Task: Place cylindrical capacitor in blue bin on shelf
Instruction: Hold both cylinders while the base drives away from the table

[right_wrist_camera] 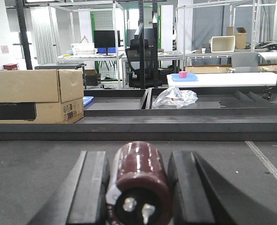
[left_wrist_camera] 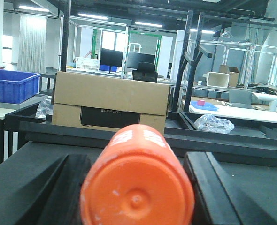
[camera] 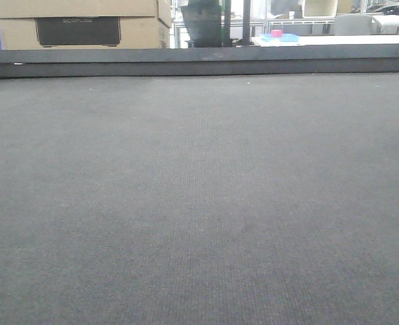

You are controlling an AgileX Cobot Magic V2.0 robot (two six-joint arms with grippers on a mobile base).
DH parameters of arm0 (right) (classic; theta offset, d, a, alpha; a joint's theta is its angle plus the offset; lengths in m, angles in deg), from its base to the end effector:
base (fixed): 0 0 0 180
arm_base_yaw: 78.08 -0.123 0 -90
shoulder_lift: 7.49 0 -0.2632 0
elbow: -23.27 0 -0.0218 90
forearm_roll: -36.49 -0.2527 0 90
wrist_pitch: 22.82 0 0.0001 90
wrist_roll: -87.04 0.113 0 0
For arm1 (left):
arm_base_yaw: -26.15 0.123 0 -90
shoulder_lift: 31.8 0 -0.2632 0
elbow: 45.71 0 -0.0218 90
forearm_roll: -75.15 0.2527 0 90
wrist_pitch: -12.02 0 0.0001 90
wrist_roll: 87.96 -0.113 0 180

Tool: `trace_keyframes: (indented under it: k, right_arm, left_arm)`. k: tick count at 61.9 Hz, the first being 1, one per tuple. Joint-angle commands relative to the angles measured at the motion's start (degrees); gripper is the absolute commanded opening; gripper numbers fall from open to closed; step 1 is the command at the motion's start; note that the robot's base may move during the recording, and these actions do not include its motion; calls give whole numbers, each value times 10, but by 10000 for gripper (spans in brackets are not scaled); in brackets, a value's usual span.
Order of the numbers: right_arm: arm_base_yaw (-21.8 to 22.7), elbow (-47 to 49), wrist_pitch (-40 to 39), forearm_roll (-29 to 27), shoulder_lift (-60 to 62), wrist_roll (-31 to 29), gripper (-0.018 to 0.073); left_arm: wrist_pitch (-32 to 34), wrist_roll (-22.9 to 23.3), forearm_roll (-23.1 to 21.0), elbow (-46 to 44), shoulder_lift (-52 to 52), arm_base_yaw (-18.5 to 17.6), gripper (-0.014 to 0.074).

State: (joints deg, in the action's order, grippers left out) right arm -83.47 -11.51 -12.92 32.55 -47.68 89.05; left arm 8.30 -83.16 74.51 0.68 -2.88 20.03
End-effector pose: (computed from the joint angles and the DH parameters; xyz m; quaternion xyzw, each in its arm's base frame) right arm 0.1491 0.0154 0.3895 -0.0014 0.6746 0.0765 0.7342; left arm 0.1188 -0.0128 0.3569 0.0041 0.6363 -0.0779 0.7675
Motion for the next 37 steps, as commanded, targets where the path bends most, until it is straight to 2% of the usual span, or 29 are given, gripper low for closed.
trace_keyframes:
  k: [1,37]
  right_arm:
    - [1,0,-13,6,3,-1,-163]
    - [1,0,-13,6,3,-1,-163]
  left_arm:
    - [17,3,-2,-1,-3,1,-111]
    - [17,3,-2,-1,-3,1,-111]
